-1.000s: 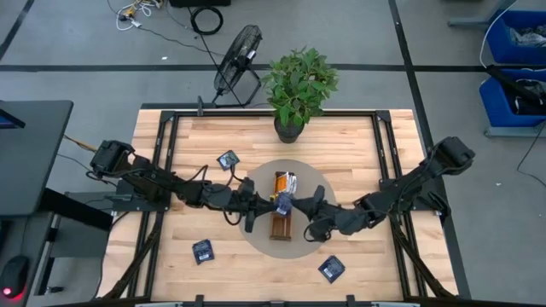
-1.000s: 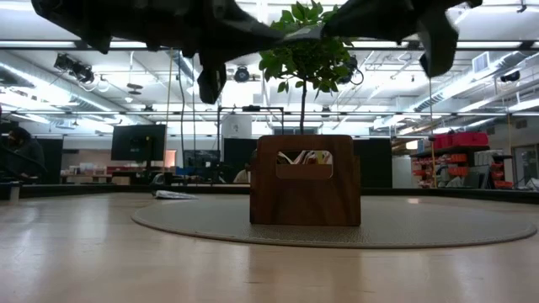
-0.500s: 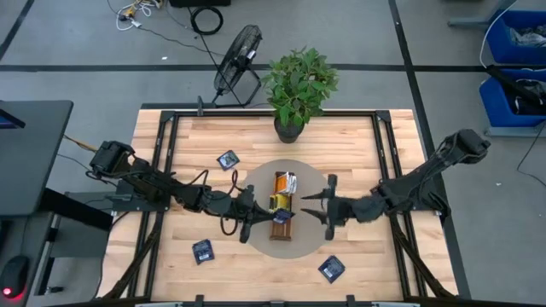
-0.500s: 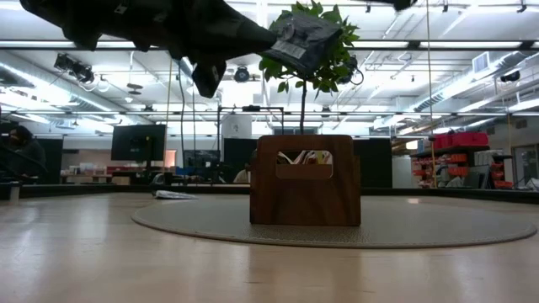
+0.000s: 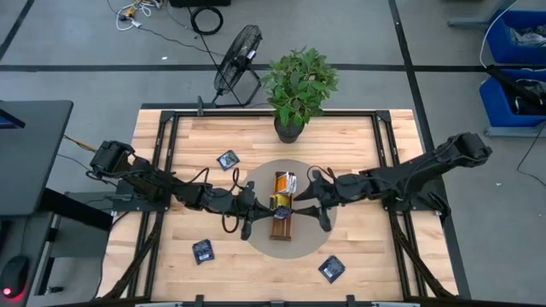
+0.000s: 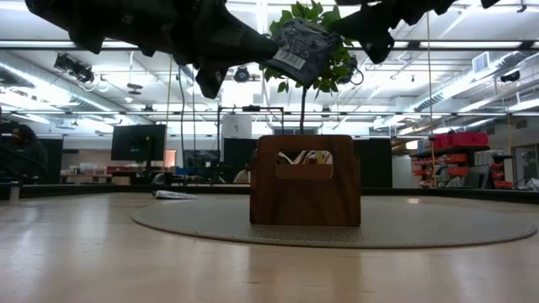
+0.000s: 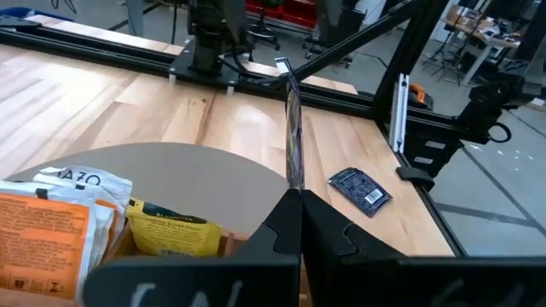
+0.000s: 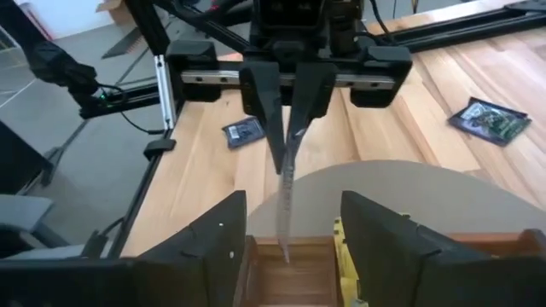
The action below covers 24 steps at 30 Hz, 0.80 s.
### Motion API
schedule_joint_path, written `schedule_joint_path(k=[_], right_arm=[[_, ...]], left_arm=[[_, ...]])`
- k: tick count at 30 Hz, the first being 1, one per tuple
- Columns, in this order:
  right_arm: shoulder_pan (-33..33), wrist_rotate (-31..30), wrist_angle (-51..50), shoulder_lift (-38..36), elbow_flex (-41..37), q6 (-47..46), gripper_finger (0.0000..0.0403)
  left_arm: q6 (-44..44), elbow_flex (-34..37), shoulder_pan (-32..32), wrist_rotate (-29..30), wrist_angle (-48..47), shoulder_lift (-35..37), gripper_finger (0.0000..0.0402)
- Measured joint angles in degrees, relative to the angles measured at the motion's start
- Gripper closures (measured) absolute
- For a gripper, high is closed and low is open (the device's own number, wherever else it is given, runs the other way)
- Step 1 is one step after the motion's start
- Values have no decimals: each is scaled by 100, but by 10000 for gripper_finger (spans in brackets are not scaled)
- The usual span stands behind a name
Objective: Pick & Place Tea
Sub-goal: Put the purple tea bag into the bottom compartment of the bottom section wooden organizer
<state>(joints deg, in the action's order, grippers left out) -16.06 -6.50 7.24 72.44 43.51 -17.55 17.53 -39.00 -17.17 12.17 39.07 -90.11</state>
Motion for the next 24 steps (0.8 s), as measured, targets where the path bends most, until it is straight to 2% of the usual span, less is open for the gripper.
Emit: schedule_joint_path(k=[9, 16, 24], right_arm=[[125, 252, 161, 33, 0, -16, 213], [181, 301, 367, 409, 25, 64, 225], [249, 647, -363, 864, 816, 299, 250]], left_arm=[[-86, 0, 50, 3, 58, 0, 400], [-168, -1, 73, -1, 74, 0, 400], [-171, -2, 72, -3, 38, 2, 400]])
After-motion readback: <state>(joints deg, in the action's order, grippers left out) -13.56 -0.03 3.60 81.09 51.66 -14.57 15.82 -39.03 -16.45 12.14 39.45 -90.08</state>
